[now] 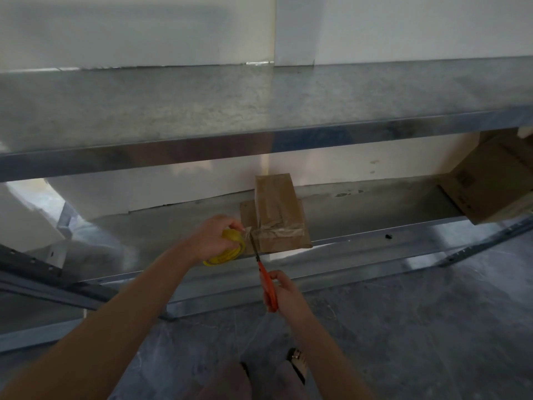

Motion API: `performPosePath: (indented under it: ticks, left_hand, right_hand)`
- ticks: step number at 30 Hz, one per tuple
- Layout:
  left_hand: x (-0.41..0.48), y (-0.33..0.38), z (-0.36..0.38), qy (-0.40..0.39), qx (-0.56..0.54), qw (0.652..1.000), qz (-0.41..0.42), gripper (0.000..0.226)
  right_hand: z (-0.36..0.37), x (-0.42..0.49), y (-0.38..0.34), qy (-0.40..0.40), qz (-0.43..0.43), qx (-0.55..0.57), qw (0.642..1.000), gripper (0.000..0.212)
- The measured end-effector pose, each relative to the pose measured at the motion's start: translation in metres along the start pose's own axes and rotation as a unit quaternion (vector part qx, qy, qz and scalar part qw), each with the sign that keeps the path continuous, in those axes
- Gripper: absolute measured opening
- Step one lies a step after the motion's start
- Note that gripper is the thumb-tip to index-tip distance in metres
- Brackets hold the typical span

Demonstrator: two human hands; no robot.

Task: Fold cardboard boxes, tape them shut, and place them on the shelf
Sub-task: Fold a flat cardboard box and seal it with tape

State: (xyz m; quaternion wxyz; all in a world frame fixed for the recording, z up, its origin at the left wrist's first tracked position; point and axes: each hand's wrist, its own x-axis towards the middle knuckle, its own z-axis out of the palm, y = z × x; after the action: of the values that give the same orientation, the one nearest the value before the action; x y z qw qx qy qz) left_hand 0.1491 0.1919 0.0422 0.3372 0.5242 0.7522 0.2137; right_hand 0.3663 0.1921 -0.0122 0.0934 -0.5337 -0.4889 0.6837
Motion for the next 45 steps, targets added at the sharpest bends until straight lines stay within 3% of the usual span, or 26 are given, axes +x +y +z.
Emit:
performPosePath:
  ticks: [6,11,14,16,20,24,27,29,33,37,40,45]
  left_hand:
    - [0.0,0.003,0.002,-0.026,-0.004,1.0,0.001,0.032]
    - [0.001,0.002,0.004,-0.017,-0.012,1.0,-0.002,0.032]
    - [0.002,0.003,0.004,-0.017,-0.006,1.0,0.001,0.033]
    - [0.002,0.003,0.004,-0.017,0.001,1.0,0.003,0.032]
    - [0.002,0.002,0.005,-0.012,-0.004,1.0,-0.001,0.033]
    - [0.004,0.0,0.006,-0.005,0.0,1.0,-0.01,0.035]
    - [0.004,-0.001,0.006,0.0,-0.006,1.0,-0.026,0.036]
    - [0.004,0.0,0.007,0.009,-0.003,0.999,-0.034,0.037]
    - [0.004,0.005,0.012,0.023,-0.008,0.999,-0.045,0.035]
    - [-0.003,0.009,0.015,0.034,-0.026,0.997,-0.069,0.031]
    - [-0.009,0.013,0.023,0.046,-0.004,0.995,-0.089,0.031]
    - [-0.018,0.017,0.03,0.069,0.014,0.991,-0.113,0.033]
  right_hand:
    - [-0.001,0.0,-0.001,0.037,-0.005,-0.027,0.999,0.02]
    - [-0.008,0.002,-0.006,0.054,-0.017,-0.052,0.997,0.007]
    - [-0.008,0.006,-0.001,0.056,-0.007,-0.126,0.99,0.03]
    - [-0.013,0.003,0.007,0.074,-0.02,-0.212,0.974,0.045]
    - [-0.048,-0.018,0.025,0.147,-0.093,-0.34,0.924,0.033]
    - [-0.09,-0.036,0.027,0.234,-0.186,-0.315,0.901,0.04]
    - [-0.117,-0.031,0.004,0.292,-0.254,-0.355,0.851,0.039]
    - [-0.133,-0.014,-0.015,0.316,-0.255,-0.389,0.827,0.037]
    - [-0.161,0.036,-0.039,0.294,-0.16,-0.407,0.85,0.038]
    - [-0.189,0.091,-0.046,0.261,-0.083,-0.45,0.85,0.04]
    - [-0.206,0.125,-0.045,0.224,-0.091,-0.441,0.865,0.043]
    - [-0.222,0.156,-0.043,0.168,-0.135,-0.466,0.858,0.044]
